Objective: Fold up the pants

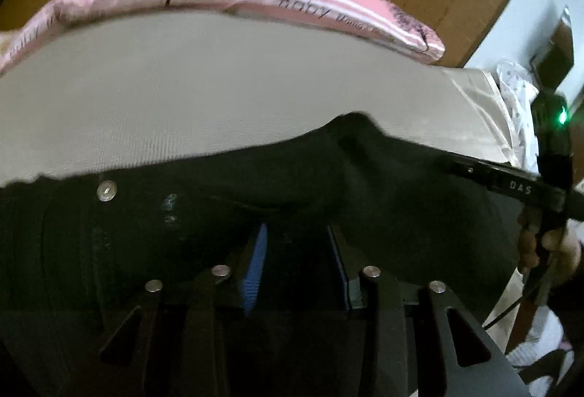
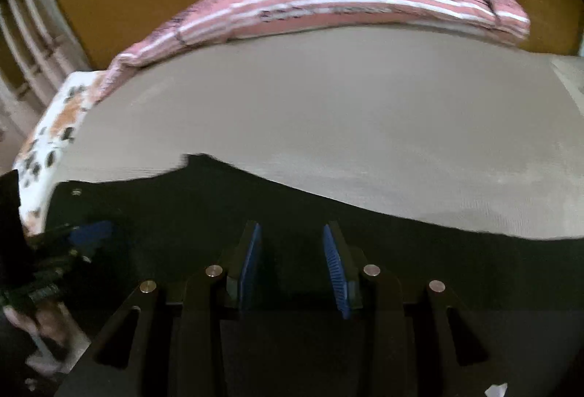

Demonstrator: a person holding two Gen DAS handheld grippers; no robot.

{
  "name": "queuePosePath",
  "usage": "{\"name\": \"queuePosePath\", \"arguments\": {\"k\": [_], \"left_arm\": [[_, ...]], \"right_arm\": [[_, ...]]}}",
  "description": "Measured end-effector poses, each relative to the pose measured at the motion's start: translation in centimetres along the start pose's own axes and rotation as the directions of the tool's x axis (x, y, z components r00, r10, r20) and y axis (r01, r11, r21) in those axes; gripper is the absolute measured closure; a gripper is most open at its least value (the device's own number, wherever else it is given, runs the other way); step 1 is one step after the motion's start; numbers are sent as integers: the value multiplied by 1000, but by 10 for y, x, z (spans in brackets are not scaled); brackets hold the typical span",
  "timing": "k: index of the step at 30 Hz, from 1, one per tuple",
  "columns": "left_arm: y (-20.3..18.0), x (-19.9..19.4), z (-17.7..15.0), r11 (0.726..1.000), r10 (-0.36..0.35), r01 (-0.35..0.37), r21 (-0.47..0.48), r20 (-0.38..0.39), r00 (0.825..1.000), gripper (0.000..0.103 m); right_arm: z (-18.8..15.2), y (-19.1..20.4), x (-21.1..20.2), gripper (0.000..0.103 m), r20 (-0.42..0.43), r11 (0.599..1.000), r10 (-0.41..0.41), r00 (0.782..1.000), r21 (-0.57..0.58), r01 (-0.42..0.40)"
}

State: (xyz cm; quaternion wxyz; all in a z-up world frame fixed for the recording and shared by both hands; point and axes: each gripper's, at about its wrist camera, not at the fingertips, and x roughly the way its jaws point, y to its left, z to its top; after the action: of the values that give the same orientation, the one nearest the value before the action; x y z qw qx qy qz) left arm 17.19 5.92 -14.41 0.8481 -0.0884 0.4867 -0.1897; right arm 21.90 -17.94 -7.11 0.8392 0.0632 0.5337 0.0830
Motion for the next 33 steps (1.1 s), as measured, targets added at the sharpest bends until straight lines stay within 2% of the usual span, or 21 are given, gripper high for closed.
{"name": "queuePosePath", "arguments": {"k": [2,4,5,8,10,12,14,17,21,23,27,30,33], "left_arm": [[9,-1,0,1000,-15,15,-27,0,1000,80],[17,-3,0,997,-28,28,-73,-3,1000,88],[21,-3,-1,995,-34,33,-94,-5,999,91],[28,-4,-3,992,-50,49,-120,-7,999,91],[22,-3,-1,996,-21,20,-89,-11,1000,91],[17,-4,0,998,4,-5,-70,-15,1000,91],[15,-6,-1,997,2,-3,-83,-19,1000,90],[11,-8,-1,996,15,-17,-91,-17,1000,85],[-8,-16,-9,997,60,-61,-42,-9,998,74],[-20,-19,-12,998,67,-67,-6,1,998,69],[-50,-20,-20,996,56,-56,68,-7,998,66],[-72,-16,-24,993,39,-36,114,-23,999,64],[-90,-10,-28,989,24,-16,148,-49,998,63]], "right_arm": [[-6,-21,4,77,3,997,-74,997,23,74],[-8,-46,-1,94,28,995,-71,997,74,69],[-8,-52,-3,95,26,992,-84,996,92,81],[-14,-82,-14,95,29,982,-131,991,144,126],[-18,-98,-21,95,30,978,-118,993,179,111],[-24,-111,-31,87,30,969,-128,991,218,118],[-33,-122,-50,80,59,960,-109,992,266,89],[-52,-143,-82,75,91,939,-104,990,338,67],[-98,-177,-127,75,117,886,-117,986,461,51],[-125,-199,-147,75,123,846,-142,982,530,56],[-174,-237,-174,74,116,756,-197,973,650,76],[-205,-261,-185,74,125,682,-198,972,730,45],[-224,-279,-189,74,148,638,-196,969,770,11]]}}
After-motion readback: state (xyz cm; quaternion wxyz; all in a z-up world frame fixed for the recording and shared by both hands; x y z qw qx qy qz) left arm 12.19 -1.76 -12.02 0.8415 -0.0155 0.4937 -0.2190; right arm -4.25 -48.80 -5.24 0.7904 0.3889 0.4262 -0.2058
